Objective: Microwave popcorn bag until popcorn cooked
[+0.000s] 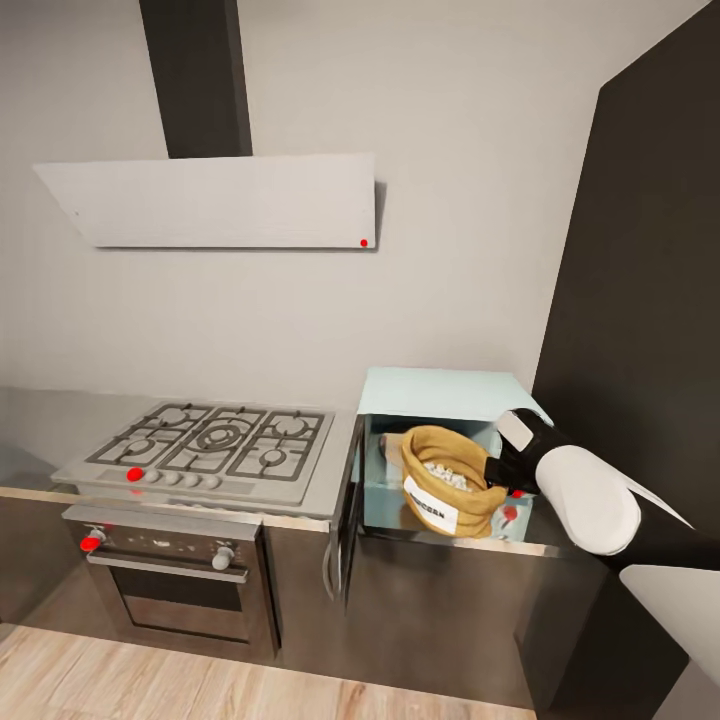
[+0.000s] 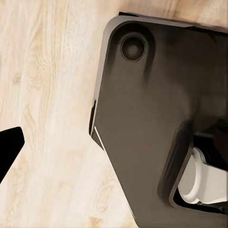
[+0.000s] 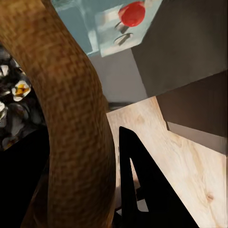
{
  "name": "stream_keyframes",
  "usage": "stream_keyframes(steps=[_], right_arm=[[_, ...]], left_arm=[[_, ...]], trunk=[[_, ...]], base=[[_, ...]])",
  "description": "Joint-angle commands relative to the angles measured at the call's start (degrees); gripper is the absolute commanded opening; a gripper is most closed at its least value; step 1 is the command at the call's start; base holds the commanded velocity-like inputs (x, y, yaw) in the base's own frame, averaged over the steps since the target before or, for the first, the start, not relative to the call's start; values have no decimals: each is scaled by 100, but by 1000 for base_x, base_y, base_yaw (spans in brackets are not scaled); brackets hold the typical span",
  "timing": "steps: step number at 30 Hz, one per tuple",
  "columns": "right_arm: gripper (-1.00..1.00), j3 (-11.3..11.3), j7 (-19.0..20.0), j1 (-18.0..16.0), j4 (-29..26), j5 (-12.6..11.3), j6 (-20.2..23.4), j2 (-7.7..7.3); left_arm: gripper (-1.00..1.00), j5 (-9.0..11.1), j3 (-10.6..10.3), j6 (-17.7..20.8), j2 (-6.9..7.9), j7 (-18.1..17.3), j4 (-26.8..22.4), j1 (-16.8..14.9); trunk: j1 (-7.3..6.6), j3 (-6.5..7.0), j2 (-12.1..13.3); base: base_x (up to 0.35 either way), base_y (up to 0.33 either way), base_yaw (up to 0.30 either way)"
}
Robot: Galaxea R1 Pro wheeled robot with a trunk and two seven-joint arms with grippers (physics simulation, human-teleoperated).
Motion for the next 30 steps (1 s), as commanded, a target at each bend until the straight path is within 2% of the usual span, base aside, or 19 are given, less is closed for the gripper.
stream_keyframes(steps=[1, 4, 9, 15, 16, 18, 23, 24, 27, 30], right_arm=[[-100, -45, -33, -2, -5, -18, 5, -32], [-100, -53, -36, -2, -5, -18, -5, -104], [-100, -69, -67, -2, -5, -18, -143, -105], [-100, -257, -183, -2, -5, -22, -333, -58], [-100, -688, -559, -2, -5, -24, -657, -45], [-100, -811, -781, -2, -4, -32, -944, 17], [-100, -900, -829, -2, -5, -27, -1033, 108], [-100, -1014, -833, -2, -5, -27, -1042, 112], [-100, -1581, -842, -2, -5, -27, -1162, 115], [-100, -1720, -969, -2, -4, -27, -1189, 115]], left_arm=[[100, 3, 27, 1, -3, 0, 2, -1], [100, 3, 21, 1, -6, 0, -1, -1], [100, 3, 22, 1, -10, 0, 1, -1], [100, 3, 20, 1, -13, 0, -1, -1], [100, 3, 20, 1, -13, 0, -1, -1], [100, 3, 22, 1, -14, 0, -1, -1], [100, 3, 25, 1, -14, 0, -2, -1], [100, 3, 23, 1, -14, 0, -2, -1], [100, 3, 20, 1, -14, 0, 0, -1], [100, 3, 20, 1, -14, 0, -2, -1]], trunk=[[2, -2, -4], [2, -2, -4], [2, -2, -4], [2, -2, -4], [2, -2, -4], [2, -2, -4], [2, -2, -4], [2, -2, -4], [2, -2, -4], [2, -2, -4]], base=[[0, 0, 0], [0, 0, 0], [0, 0, 0], [0, 0, 0], [0, 0, 0], [0, 0, 0], [0, 0, 0], [0, 0, 0], [0, 0, 0], [0, 70, 0]])
